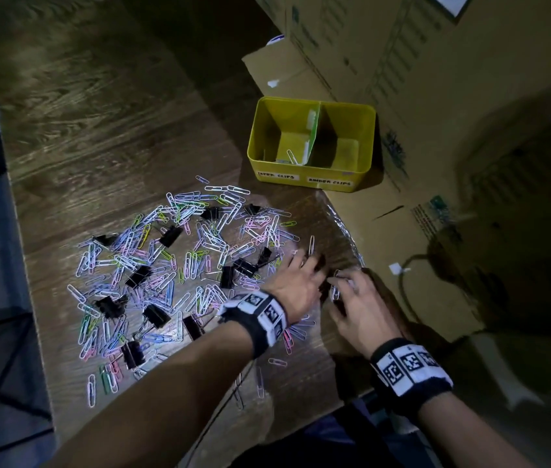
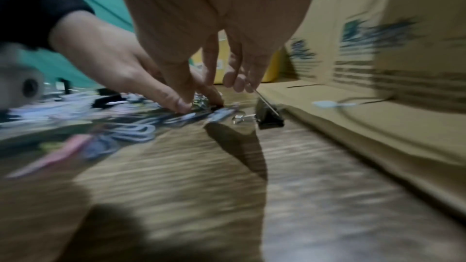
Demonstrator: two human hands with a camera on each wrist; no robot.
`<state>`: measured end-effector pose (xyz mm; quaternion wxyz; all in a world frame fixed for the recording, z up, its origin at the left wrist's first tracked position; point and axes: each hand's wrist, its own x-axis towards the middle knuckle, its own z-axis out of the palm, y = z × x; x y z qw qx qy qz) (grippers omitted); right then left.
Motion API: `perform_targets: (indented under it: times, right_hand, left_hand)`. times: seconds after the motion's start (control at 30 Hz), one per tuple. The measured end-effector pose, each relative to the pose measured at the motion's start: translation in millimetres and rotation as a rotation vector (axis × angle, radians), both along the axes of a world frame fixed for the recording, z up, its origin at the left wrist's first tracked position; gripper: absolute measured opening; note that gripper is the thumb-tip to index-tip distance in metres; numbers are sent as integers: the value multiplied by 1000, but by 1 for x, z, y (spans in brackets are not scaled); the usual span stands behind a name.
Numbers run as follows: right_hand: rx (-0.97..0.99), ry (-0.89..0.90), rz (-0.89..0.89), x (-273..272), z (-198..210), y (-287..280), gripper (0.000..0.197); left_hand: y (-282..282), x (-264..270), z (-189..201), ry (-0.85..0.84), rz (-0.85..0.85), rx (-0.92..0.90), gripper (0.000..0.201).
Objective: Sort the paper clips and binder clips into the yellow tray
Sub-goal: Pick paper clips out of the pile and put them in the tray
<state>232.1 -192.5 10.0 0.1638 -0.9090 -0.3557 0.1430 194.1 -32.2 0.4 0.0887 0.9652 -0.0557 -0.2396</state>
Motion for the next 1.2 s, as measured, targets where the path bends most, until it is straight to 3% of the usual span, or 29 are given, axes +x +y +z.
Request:
perform_targets:
  times: [0.13, 0.37, 0.47, 0.53, 0.63, 0.77, 0.9, 1.07, 1.2]
  right_hand:
    - [-177, 20, 0, -18, -4, 16, 66]
    - [-166, 118, -41, 0, 4, -4, 52]
    - [-162, 111, -48, 6, 0, -12, 60]
    - [-215, 54, 6, 3, 1, -3, 70]
    - [-448, 7, 114, -5, 14, 26, 80]
    - [-538, 62, 124, -11, 21, 51, 71]
    - [-469, 165, 193, -24, 15, 63, 65]
    - [-320, 253, 189, -39, 1, 69, 43]
    - [-283, 237, 226, -38, -6, 66, 41]
  left_hand:
    - [11, -41, 0, -52, -102, -69, 45]
    - [33, -53, 6, -122, 10, -131, 46]
    - [38, -43, 2, -140, 14, -122, 52]
    - [37, -41, 0, -115, -33, -99, 60]
    - [33, -45, 3, -43, -67, -13, 66]
    - [26, -52, 12, 49, -76, -12, 51]
    - [30, -61, 9, 32, 68, -156, 27]
    - [36, -71, 12, -66, 303, -371, 23]
    - [41, -85, 7, -114, 439, -433, 17]
